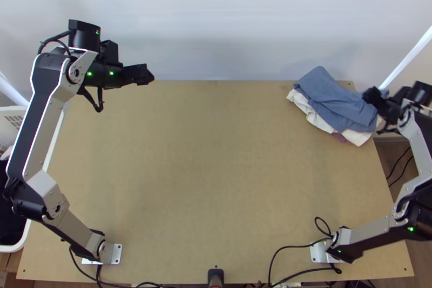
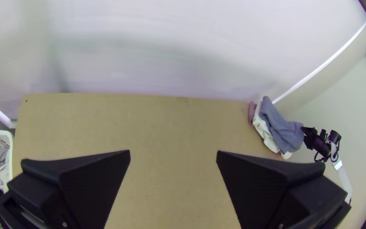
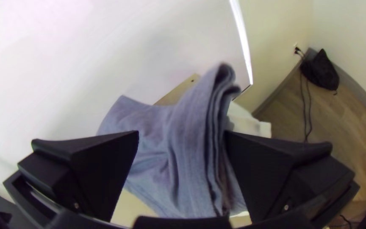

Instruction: Fold the t-shirt

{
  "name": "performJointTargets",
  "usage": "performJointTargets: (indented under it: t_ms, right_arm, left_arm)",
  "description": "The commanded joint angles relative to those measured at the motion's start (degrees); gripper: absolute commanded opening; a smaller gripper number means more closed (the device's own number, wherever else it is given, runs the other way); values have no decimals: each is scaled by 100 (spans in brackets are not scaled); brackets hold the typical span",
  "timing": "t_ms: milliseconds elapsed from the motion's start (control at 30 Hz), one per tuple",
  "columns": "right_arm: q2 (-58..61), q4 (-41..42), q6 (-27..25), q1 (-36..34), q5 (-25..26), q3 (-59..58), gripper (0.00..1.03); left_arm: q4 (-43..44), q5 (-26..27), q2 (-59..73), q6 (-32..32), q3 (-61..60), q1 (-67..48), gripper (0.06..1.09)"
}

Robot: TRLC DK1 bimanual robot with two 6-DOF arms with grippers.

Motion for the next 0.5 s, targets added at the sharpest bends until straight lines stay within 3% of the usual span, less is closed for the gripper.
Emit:
performJointTargets:
  t_ms: [0, 167, 467]
  right_arm:
    - [-435, 423, -289, -202, 369, -247, 95]
    - [-962, 643, -764, -184, 896, -440, 98]
    - [-1481, 2646, -1599, 800, 1310, -1337, 98]
  left_arm:
    - [-62, -7, -256, 123, -93, 64, 105]
    - [-62, -7, -326, 123, -85, 108, 105]
    - [-62, -15, -432, 106, 65, 257, 105]
